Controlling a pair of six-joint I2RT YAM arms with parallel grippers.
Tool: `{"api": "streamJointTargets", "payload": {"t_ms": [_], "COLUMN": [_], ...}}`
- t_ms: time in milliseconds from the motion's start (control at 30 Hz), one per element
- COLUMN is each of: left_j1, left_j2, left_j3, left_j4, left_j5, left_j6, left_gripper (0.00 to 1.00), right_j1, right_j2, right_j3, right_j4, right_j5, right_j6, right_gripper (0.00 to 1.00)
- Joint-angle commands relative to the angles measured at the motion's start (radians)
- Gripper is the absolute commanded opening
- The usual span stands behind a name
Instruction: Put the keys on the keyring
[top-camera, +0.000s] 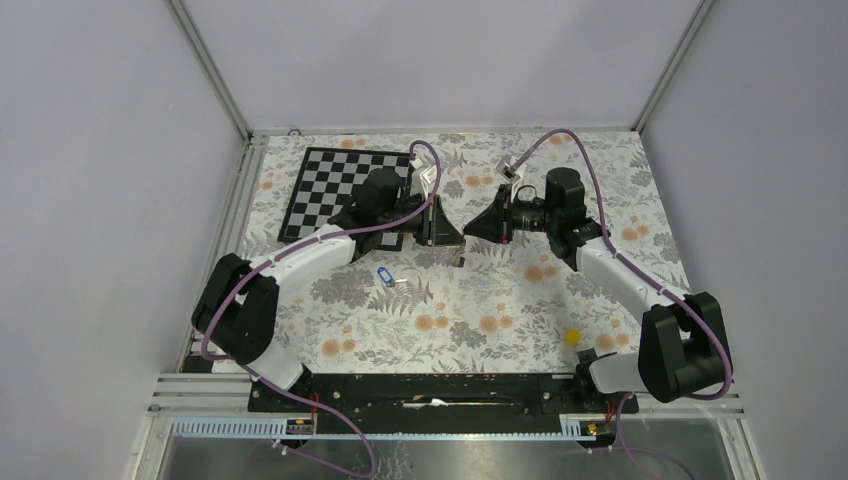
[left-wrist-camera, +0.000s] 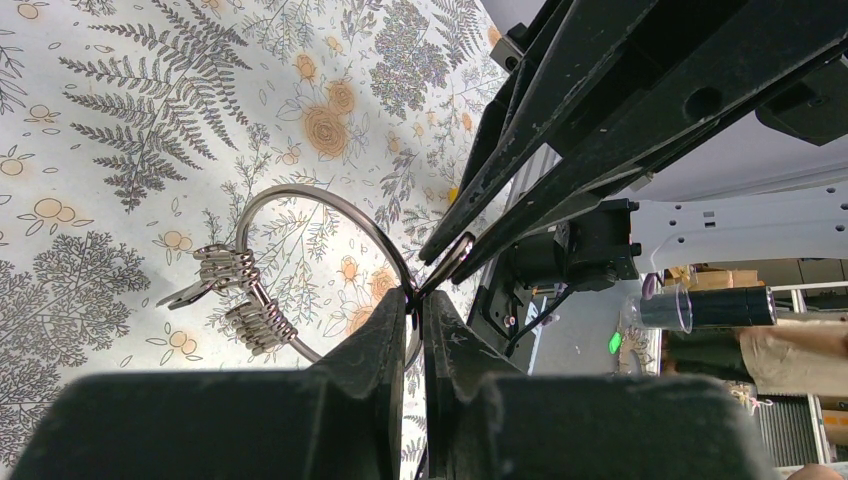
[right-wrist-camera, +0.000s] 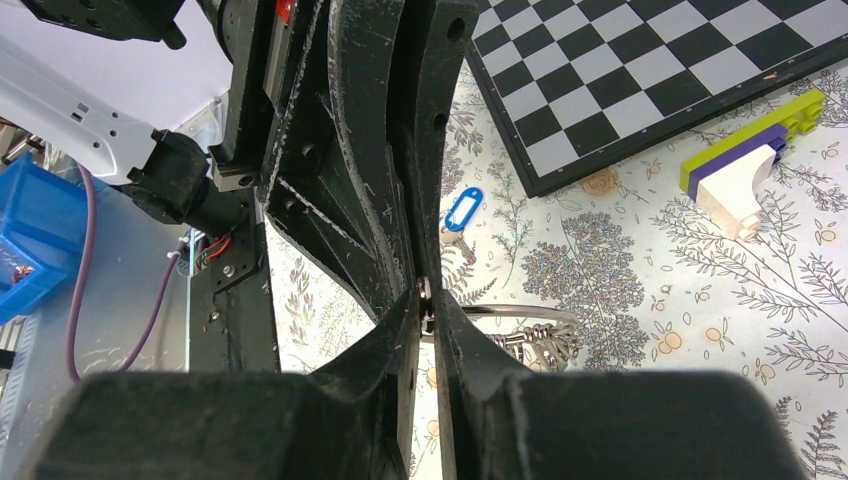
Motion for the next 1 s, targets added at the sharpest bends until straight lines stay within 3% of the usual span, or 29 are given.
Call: {"api": "streamJointTargets", "payload": {"t_ms": [0, 967], "left_j1": [0.004, 0.006], "left_j2": [-0.022, -0.025], "left_j3": [0.0, -0.012], "left_j4": [0.082, 0.088], "left_j5": [0.022, 0.021], "left_j6": [-0.007, -0.007], "left_gripper": [0.0, 0.0], "right_j1": [-0.005, -0.009], "right_j2": [-0.016, -0.033], "right_j3": [-0.003, 0.002], "right_j4": [0.019, 0.002], "right_j5": [-0.021, -0.027], "right_j6": [-0.021, -0.031], "right_gripper": [0.17, 0.18]}}
